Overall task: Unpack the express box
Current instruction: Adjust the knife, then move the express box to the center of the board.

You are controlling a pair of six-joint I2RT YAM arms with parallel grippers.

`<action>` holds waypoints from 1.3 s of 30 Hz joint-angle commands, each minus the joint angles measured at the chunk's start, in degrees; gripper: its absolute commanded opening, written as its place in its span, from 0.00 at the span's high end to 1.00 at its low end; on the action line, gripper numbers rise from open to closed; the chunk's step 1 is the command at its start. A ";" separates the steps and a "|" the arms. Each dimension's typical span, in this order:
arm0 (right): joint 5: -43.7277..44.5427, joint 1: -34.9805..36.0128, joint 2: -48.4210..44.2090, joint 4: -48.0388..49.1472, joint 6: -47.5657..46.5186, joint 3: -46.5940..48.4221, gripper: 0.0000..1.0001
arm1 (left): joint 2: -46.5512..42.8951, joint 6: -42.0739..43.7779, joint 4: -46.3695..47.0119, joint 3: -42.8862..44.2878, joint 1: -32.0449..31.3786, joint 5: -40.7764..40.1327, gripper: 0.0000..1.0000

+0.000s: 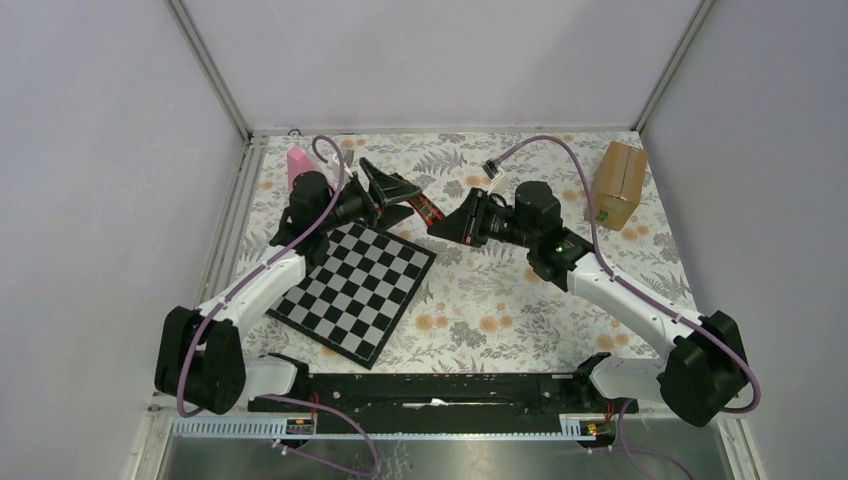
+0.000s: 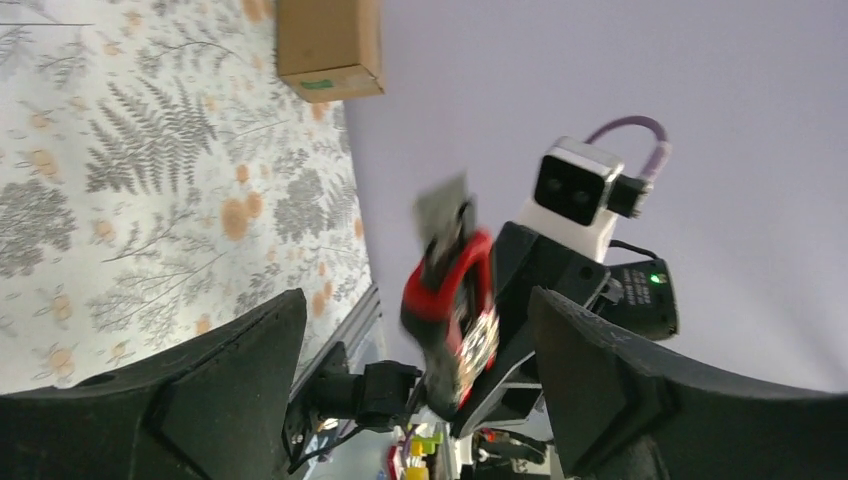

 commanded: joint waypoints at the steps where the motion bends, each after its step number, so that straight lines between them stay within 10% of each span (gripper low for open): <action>1: -8.37 -0.31 -1.85 6.02 6.85 -1.61 1.00 | 1.63 -7.88 23.80 -2.49 0.37 5.93 0.18; 13: -6.00 -1.34 -2.41 6.59 9.51 -2.61 1.00 | 1.08 -8.40 22.46 -3.62 0.29 8.42 0.61; 18: -3.68 -1.30 -2.92 2.10 7.78 -1.14 0.87 | 2.14 -8.07 19.56 -2.61 0.29 8.65 0.99; 21: 2.47 -1.32 -4.55 -6.74 2.03 0.96 0.33 | 2.40 -6.70 15.45 -1.33 0.56 8.80 1.00; 25: 20.04 -2.71 -6.03 -24.91 -9.64 8.05 0.02 | 1.68 2.97 -2.78 4.17 2.17 6.10 1.00; 31: 48.58 -13.20 -0.90 -33.12 -22.51 18.07 0.00 | 1.32 18.00 -24.92 11.37 3.89 1.76 1.00; 39: 55.44 -33.99 13.12 -20.39 -29.22 24.95 0.00 | -0.99 26.42 -33.44 13.31 4.07 1.07 1.00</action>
